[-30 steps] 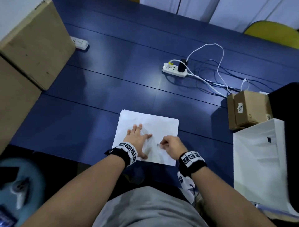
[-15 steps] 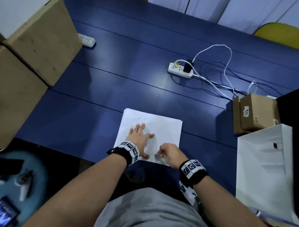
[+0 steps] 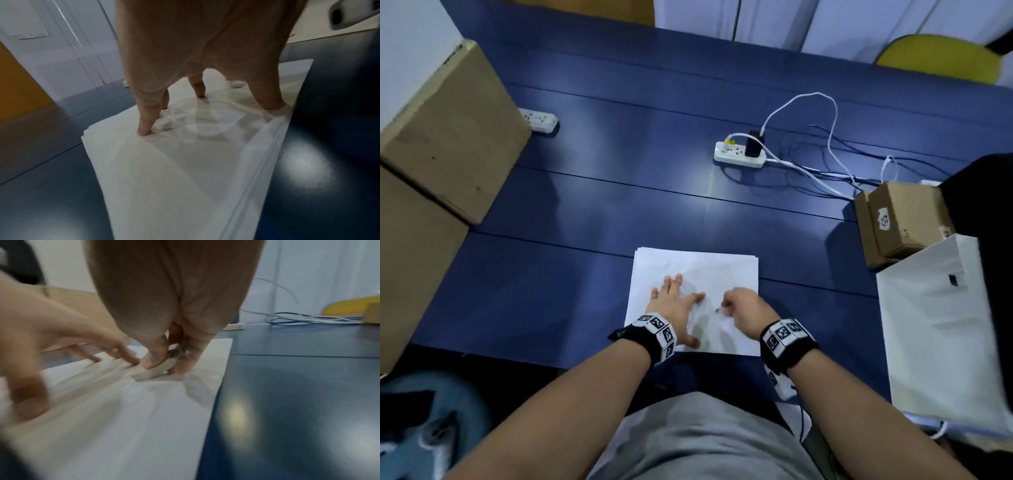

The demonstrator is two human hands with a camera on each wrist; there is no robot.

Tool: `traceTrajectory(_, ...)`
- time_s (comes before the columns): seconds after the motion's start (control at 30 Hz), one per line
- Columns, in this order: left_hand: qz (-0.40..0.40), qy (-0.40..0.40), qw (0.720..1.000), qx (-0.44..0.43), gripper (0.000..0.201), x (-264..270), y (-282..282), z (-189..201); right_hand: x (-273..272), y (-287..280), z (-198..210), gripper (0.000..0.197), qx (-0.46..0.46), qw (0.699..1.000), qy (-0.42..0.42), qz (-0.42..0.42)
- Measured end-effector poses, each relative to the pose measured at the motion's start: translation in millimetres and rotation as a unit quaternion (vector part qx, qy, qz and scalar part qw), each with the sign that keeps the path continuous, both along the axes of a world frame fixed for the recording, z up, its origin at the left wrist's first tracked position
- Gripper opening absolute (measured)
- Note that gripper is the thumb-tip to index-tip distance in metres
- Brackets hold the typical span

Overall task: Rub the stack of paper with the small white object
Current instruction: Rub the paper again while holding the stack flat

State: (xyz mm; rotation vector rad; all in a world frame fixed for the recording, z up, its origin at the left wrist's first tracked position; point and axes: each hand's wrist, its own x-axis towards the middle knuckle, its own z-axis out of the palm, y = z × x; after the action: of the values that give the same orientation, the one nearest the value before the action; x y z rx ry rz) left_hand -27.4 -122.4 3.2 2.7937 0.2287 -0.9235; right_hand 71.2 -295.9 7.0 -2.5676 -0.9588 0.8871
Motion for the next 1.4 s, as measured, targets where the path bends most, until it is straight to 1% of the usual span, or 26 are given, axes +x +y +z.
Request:
traceTrajectory(0.03,-0.001,0.000,1.000,0.002,0.114,1.3,0.2,0.5,7.0,2.9,1.9,0.012,0.010,0.999,-0.015,-0.036)
traceTrajectory(0.1,-0.002,0.003,1.000,0.005,0.115,2.2,1.3,1.3,8.9,4.3,5.6,0.013,0.009,0.998,-0.021,-0.065)
traceTrajectory(0.17,-0.007,0.005,1.000,0.005,0.115,2.4,1.2,0.1,-7.3,-0.6,9.0,0.009,-0.008,0.999,0.012,-0.042)
traceTrajectory(0.23,-0.006,0.002,1.000,0.003,0.115,1.7,1.1,-1.6,-27.2,-6.8,8.8,0.015,-0.040,0.998,0.056,0.011)
traceTrajectory(0.27,-0.003,-0.001,1.000,0.001,0.115,1.3,1.5,-1.5,-30.8,-7.7,7.7,0.018,-0.050,0.997,0.057,0.029)
traceTrajectory(0.3,-0.001,-0.001,1.000,0.000,0.115,1.1,1.8,-1.4,-29.0,-5.9,6.9,0.022,-0.046,0.997,0.050,0.022)
traceTrajectory(0.33,-0.001,0.000,1.000,-0.001,0.115,1.3,1.7,-1.1,-22.7,-2.1,6.2,0.023,-0.033,0.999,0.039,-0.008)
traceTrajectory(0.4,0.002,0.006,1.000,-0.007,0.116,2.2,0.3,-1.1,-4.7,4.7,5.0,0.014,-0.016,0.997,-0.005,-0.076)
traceTrajectory(0.43,0.006,0.008,1.000,-0.007,0.116,3.1,0.4,-0.5,3.4,6.8,6.4,0.008,-0.007,0.995,-0.031,-0.095)
traceTrajectory(0.47,0.008,0.009,1.000,-0.005,0.117,2.9,0.4,0.2,7.4,5.9,6.2,0.005,-0.001,0.994,-0.046,-0.100)
traceTrajectory(0.5,0.007,0.009,1.000,-0.004,0.117,3.3,0.6,0.8,6.1,4.8,8.6,0.008,-0.010,0.995,-0.040,-0.092)
traceTrajectory(0.57,0.005,0.007,1.000,-0.006,0.117,3.9,0.2,-0.8,-10.1,-1.1,12.5,0.022,-0.043,0.998,0.006,-0.046)
traceTrajectory(0.63,0.009,0.006,1.000,-0.010,0.116,3.9,-0.2,-1.4,-25.2,-6.4,15.1,0.023,-0.073,0.996,0.051,0.015)
traceTrajectory(0.67,0.011,0.002,1.000,-0.010,0.116,4.4,0.2,-1.1,-24.4,-5.8,16.0,0.022,-0.079,0.995,0.054,0.034)
traceTrajectory(0.7,0.011,0.000,1.000,-0.009,0.116,3.4,0.6,-1.7,-19.9,-1.8,15.8,0.022,-0.067,0.996,0.044,0.031)
traceTrajectory(0.73,0.009,-0.002,1.000,-0.008,0.116,3.5,0.5,-2.1,-11.3,2.5,12.2,0.021,-0.053,0.998,0.028,0.010)
traceTrajectory(0.83,0.007,-0.002,1.000,-0.001,0.115,2.5,-0.6,-2.0,7.8,8.7,7.0,0.014,-0.020,0.996,-0.038,-0.079)
traceTrajectory(0.87,0.006,-0.001,1.000,0.001,0.115,2.0,-0.2,-1.6,6.1,8.0,7.1,0.013,-0.019,0.995,-0.054,-0.080)
traceTrajectory(0.9,0.005,-0.002,1.000,-0.001,0.115,2.2,0.2,-2.0,0.6,6.0,8.2,0.013,-0.021,0.996,-0.056,-0.068)
traceTrajectory(0.93,0.005,-0.002,1.000,-0.003,0.115,2.2,-0.1,-3.3,-8.7,2.4,9.5,0.014,-0.029,0.998,-0.039,-0.040)
traceTrajectory(1.03,0.008,-0.002,1.000,-0.008,0.116,2.5,0.8,-5.6,-31.9,-5.9,12.7,0.015,-0.066,0.996,0.037,0.042)
traceTrajectory(1.1,0.005,-0.003,1.000,-0.009,0.116,2.0,1.1,-5.3,-22.9,-0.8,11.4,0.015,-0.062,0.997,0.041,0.029)
traceTrajectory(1.2,0.006,0.004,1.000,-0.013,0.115,2.2,0.5,-3.0,2.4,11.3,6.8,0.013,-0.036,0.998,-0.029,-0.032)
traceTrajectory(1.27,0.006,0.007,1.000,-0.013,0.115,2.2,1.3,-1.4,7.8,12.6,6.3,0.013,-0.028,0.997,-0.058,-0.047)
traceTrajectory(1.33,0.003,0.005,1.000,-0.013,0.116,2.3,1.6,-1.8,-3.0,7.1,9.3,0.014,-0.044,0.998,-0.035,-0.015)
traceTrajectory(1.4,0.005,0.003,1.000,-0.015,0.116,2.4,0.8,-3.9,-22.2,-1.7,11.1,0.010,-0.064,0.997,0.018,0.045)
